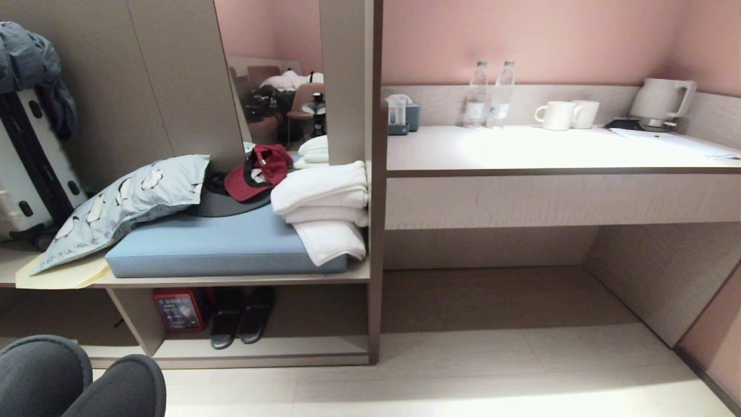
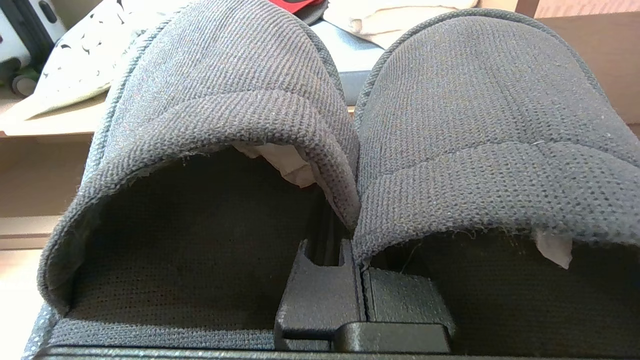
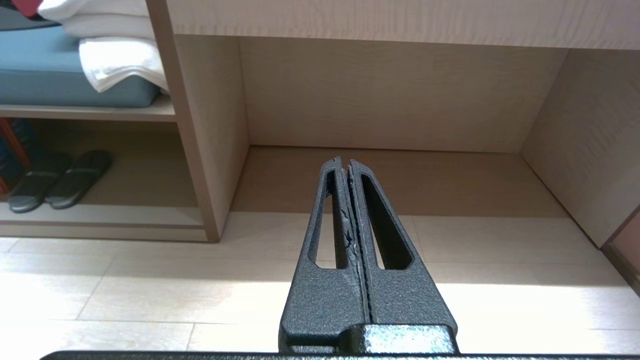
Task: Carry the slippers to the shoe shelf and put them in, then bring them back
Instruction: Place the slippers on the floor
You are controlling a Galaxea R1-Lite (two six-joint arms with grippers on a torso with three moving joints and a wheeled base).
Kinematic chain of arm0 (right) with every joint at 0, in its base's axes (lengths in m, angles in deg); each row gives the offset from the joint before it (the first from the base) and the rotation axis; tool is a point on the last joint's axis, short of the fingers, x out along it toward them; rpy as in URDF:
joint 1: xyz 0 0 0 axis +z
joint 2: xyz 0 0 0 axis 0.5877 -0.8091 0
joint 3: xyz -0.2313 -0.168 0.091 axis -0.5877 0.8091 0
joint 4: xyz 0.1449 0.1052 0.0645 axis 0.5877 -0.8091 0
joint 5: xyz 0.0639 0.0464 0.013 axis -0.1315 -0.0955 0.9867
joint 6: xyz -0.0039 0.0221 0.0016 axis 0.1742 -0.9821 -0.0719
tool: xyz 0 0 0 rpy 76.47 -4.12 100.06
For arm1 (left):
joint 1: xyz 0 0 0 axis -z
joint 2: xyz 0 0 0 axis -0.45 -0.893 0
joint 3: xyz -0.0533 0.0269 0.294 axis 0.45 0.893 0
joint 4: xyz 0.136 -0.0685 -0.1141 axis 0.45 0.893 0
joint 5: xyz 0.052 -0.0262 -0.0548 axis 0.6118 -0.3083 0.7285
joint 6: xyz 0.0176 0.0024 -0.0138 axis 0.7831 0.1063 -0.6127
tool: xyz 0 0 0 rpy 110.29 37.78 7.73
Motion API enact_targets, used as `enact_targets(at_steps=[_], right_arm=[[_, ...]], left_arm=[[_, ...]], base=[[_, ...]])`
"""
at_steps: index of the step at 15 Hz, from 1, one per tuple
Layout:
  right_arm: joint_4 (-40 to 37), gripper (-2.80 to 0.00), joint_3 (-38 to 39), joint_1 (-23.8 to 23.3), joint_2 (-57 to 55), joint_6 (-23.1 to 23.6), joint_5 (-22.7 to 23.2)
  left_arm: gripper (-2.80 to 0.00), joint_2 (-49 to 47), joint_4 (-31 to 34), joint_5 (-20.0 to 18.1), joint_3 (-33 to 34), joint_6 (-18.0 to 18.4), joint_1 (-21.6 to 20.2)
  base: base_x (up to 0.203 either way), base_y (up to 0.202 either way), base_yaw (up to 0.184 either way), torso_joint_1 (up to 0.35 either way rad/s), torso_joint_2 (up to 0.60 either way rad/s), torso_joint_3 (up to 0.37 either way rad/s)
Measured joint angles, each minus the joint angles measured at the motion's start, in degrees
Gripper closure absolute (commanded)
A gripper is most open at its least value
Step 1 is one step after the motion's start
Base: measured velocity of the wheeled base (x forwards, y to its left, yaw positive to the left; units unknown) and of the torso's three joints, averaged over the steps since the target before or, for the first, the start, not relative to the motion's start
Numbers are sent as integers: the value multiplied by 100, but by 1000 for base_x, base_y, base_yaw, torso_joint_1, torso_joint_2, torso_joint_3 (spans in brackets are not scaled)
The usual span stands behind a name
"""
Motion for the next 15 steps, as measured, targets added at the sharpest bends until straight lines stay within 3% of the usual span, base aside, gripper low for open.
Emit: enact_targets(at_steps=[8, 15], right_arm=[[0, 0, -2, -8, 0, 1, 2], [0, 0, 0, 0, 0, -1, 0]], left_arm=[[0, 2, -10, 14, 0, -15, 9], [0, 0, -15, 11, 0, 0, 0]], base=[[1, -11, 1, 0, 0, 0], [0, -188, 3, 2, 2, 3]])
